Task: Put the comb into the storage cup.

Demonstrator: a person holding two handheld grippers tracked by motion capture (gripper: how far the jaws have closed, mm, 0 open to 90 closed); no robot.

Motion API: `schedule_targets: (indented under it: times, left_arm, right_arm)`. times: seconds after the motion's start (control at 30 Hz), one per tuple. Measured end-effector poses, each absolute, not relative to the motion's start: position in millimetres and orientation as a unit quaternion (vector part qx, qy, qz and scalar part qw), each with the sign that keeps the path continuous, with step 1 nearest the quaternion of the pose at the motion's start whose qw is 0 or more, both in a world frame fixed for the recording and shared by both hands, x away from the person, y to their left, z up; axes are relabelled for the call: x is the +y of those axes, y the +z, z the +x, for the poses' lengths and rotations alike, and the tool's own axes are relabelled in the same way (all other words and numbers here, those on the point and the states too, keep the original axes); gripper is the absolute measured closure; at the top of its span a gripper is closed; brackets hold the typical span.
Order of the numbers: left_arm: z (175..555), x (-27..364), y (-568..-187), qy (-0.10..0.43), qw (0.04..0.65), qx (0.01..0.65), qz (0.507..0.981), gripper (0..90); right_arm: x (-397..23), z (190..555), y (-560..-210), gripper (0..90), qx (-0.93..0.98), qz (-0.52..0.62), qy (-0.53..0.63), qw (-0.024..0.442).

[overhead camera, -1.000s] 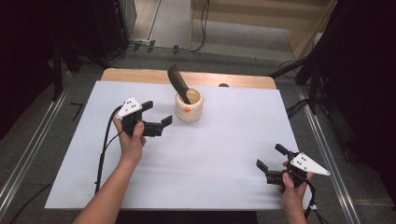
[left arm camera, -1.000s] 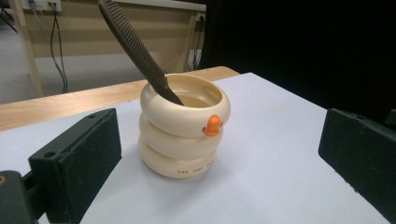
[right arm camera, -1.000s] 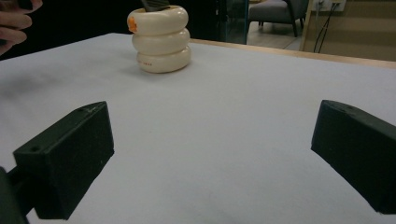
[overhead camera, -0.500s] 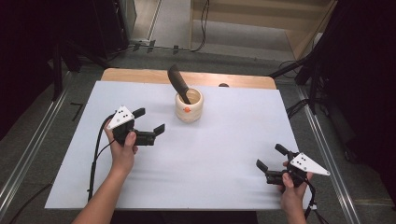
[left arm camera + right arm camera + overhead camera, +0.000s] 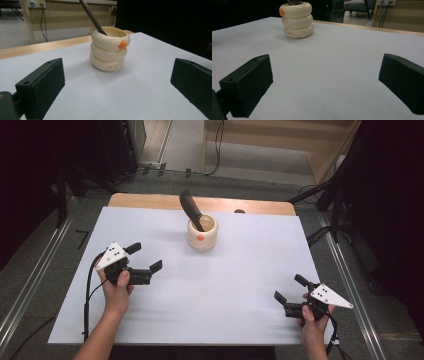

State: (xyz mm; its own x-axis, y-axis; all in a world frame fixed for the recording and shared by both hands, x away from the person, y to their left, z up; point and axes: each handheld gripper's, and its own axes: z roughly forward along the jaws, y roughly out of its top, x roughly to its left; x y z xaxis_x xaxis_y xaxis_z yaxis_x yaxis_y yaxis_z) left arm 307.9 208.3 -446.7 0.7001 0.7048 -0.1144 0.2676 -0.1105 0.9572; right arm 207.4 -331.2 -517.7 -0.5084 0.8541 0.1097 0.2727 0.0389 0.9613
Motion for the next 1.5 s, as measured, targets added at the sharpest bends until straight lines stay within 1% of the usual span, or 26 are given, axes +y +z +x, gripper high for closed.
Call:
schedule_targets:
  times: [0.37, 0.8, 1.5]
  left_arm:
    - [290.1, 236.4, -453.1, 0.203, 0.574, 0.349, 0.712, 0.0]
    - [271.4, 264.3, -462.0, 0.217, 0.563, 0.354, 0.714, 0.0]
    - [235.2, 314.1, -475.4, 0.235, 0.549, 0.383, 0.705, 0.0]
  right_arm:
    - [-330.5, 207.3, -517.9, 0.0, 0.671, 0.423, 0.547, 0.267]
    - [-330.0, 207.1, -518.0, 0.0, 0.672, 0.425, 0.543, 0.271]
    - [-329.6, 206.6, -518.3, 0.0, 0.670, 0.428, 0.541, 0.275]
